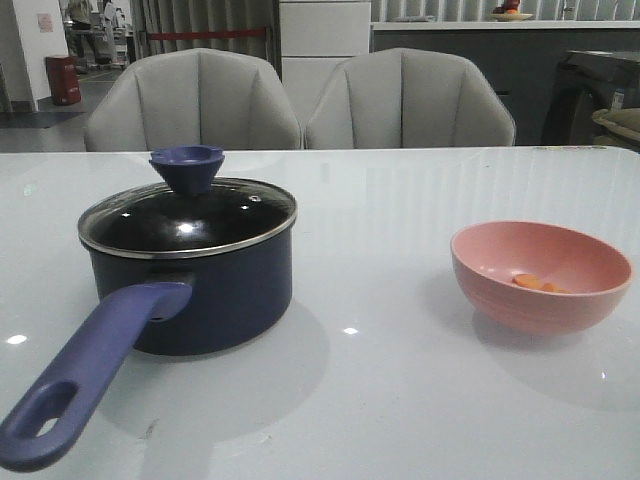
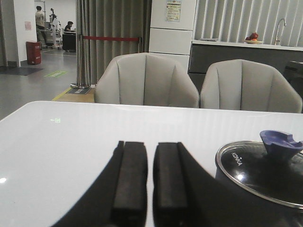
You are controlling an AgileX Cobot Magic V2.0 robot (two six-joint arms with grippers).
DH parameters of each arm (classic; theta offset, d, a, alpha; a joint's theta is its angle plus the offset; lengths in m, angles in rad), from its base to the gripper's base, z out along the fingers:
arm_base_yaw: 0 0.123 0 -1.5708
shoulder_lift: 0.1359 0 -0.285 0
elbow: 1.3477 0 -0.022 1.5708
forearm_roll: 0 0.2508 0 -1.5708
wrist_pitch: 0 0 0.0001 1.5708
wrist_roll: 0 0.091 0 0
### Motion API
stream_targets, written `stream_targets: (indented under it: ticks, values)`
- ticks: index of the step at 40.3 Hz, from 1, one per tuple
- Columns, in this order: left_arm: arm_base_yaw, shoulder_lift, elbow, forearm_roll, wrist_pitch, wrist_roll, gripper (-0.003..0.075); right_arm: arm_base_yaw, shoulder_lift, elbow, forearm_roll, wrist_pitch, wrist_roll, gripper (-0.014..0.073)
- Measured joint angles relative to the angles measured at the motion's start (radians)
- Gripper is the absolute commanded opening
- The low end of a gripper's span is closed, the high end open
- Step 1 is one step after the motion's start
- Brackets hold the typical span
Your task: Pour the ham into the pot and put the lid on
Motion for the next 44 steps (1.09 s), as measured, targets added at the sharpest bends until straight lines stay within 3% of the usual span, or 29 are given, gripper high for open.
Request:
stream_targets:
  ticks: [33, 44]
  values:
    - [0.000, 0.000, 0.000, 0.000, 0.000, 0.000, 0.0144, 0.000, 0.000, 0.000, 0.000, 0.010, 0.000, 0.0151]
    - [0.000, 0.000, 0.000, 0.000, -0.122, 0.000, 0.0144, 0.000, 0.000, 0.000, 0.000, 0.012, 0.000, 0.0151]
